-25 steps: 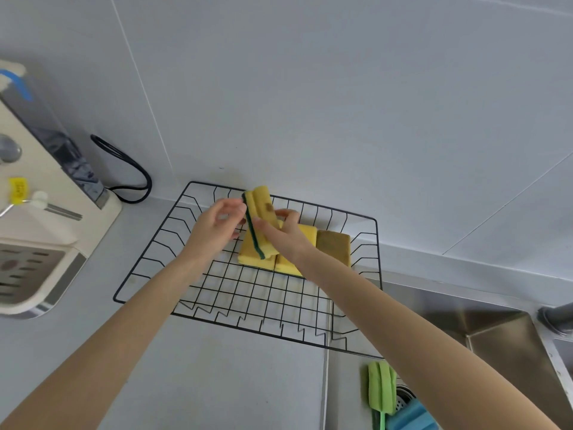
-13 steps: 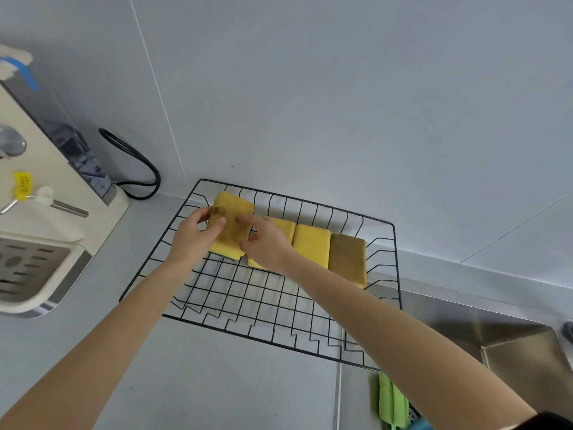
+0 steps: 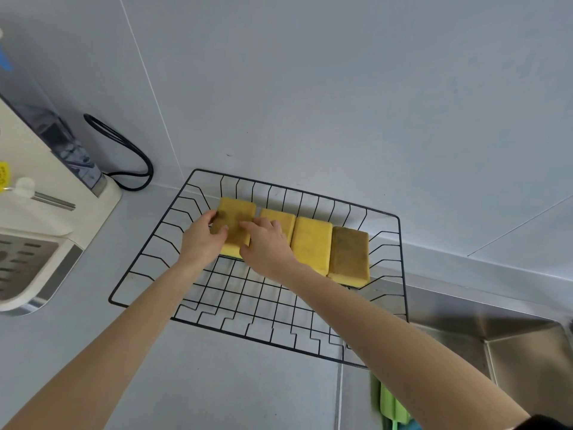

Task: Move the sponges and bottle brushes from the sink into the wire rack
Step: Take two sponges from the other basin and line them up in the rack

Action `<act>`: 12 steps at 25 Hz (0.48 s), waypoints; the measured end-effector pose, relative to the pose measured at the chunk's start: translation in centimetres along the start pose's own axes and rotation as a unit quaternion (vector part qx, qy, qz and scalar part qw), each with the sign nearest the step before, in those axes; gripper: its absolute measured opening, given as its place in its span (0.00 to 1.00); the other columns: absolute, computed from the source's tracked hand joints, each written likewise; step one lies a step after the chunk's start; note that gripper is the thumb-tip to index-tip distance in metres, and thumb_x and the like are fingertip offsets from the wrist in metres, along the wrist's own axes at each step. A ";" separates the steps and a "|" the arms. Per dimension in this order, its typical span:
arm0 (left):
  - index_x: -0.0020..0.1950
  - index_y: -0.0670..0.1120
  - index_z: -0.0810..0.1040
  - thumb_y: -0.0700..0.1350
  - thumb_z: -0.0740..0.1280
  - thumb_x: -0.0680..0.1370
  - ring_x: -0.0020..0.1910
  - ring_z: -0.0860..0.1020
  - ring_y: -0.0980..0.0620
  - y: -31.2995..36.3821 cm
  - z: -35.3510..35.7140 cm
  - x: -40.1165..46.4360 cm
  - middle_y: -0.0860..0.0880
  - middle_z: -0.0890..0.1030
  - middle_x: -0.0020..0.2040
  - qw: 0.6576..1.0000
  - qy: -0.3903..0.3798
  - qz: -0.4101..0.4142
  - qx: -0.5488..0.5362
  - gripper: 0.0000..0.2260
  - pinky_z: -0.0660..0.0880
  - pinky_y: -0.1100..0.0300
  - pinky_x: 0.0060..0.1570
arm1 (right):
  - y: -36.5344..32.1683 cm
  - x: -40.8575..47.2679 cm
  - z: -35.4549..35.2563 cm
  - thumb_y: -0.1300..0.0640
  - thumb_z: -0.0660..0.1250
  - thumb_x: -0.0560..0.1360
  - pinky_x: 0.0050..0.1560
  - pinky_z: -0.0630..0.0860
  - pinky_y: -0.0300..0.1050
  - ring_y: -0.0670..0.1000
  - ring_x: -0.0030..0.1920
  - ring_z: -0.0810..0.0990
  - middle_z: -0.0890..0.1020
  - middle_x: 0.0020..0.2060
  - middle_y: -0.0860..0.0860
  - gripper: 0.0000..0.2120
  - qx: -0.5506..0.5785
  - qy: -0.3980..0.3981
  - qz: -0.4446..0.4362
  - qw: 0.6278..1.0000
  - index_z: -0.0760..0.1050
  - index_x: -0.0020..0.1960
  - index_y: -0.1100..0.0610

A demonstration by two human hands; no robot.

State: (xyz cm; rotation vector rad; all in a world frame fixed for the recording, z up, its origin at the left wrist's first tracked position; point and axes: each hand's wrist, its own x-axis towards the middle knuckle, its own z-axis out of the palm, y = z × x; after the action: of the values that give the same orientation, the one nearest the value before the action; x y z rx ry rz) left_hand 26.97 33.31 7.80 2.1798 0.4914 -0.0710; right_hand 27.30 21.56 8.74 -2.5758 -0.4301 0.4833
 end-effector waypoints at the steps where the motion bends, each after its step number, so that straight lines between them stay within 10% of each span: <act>1: 0.71 0.42 0.62 0.41 0.59 0.78 0.68 0.68 0.42 -0.2 0.2 0.1 0.42 0.69 0.70 1.000 -0.008 0.003 0.015 0.21 0.65 0.51 0.67 | 0.1 -0.1 0.1 0.57 0.59 0.77 0.68 0.60 0.53 0.60 0.70 0.59 0.64 0.72 0.58 0.24 -0.016 0.004 -0.003 1.000 0.61 0.73 0.56; 12: 0.75 0.45 0.49 0.44 0.64 0.76 0.74 0.56 0.47 -0.4 0.8 0.0 0.43 0.56 0.75 0.987 -0.116 0.083 0.071 0.33 0.56 0.53 0.72 | 4.6 -1.3 0.6 0.51 0.63 0.76 0.76 0.44 0.54 0.55 0.77 0.47 0.51 0.77 0.54 0.33 -0.169 0.052 -0.030 0.984 0.52 0.76 0.52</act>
State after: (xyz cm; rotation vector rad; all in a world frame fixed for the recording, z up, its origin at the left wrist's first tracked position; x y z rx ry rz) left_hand 26.89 32.91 7.05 2.3065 0.1763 -0.2730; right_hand 26.89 17.50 6.26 -2.8861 -0.5938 0.2697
